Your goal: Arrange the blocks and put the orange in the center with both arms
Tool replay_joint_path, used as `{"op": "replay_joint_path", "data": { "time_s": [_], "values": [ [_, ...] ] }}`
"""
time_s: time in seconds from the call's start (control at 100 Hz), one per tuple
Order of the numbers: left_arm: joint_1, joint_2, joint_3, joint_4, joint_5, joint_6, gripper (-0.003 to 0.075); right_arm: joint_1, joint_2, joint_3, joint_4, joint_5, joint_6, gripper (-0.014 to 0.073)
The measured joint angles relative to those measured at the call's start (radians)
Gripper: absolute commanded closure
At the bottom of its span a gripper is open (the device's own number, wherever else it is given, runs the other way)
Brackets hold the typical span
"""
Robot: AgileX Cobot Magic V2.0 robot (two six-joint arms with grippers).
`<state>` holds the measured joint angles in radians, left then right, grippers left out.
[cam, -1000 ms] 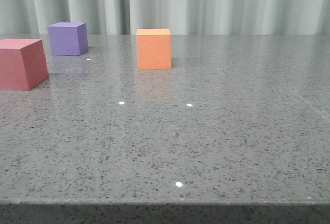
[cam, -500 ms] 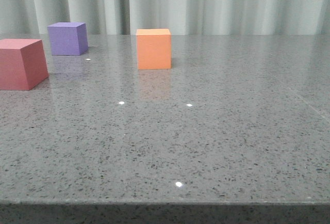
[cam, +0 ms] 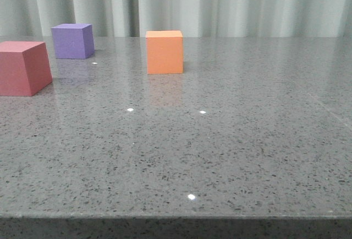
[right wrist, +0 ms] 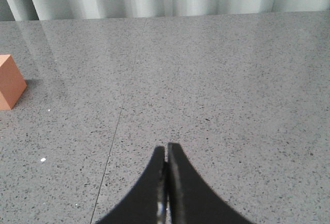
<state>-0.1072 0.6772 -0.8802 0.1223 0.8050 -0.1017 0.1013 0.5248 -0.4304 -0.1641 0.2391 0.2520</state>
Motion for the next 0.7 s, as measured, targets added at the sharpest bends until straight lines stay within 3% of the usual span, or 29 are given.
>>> {"op": "replay_joint_path", "data": {
  "time_s": [0.35,0.43,0.5,0.57,0.62,0.7],
  "values": [
    [0.000,0.123,-0.014,-0.004,0.041,0.000,0.0735,0.000,0.000,0.000,0.000,0.000,0.000,0.0662],
    [0.000,0.127,-0.014,-0.004,0.041,0.000,0.0678,0.000,0.000,0.000,0.000,0.000,0.000,0.0662],
    [0.000,0.129,-0.014,-0.004,0.042,0.000,0.0556,0.000,0.000,0.000,0.000,0.000,0.000,0.0662],
    [0.000,0.129,-0.014,-0.004,0.043,0.000,0.0370,0.000,0.000,0.000,0.000,0.000,0.000,0.0662],
    [0.000,0.129,-0.014,-0.004,0.048,0.000,0.0197,0.000,0.000,0.000,0.000,0.000,0.000,0.0662],
    [0.000,0.129,-0.014,-0.004,0.053,0.000,0.0017,0.000,0.000,0.000,0.000,0.000,0.000,0.0662]
  ]
}}
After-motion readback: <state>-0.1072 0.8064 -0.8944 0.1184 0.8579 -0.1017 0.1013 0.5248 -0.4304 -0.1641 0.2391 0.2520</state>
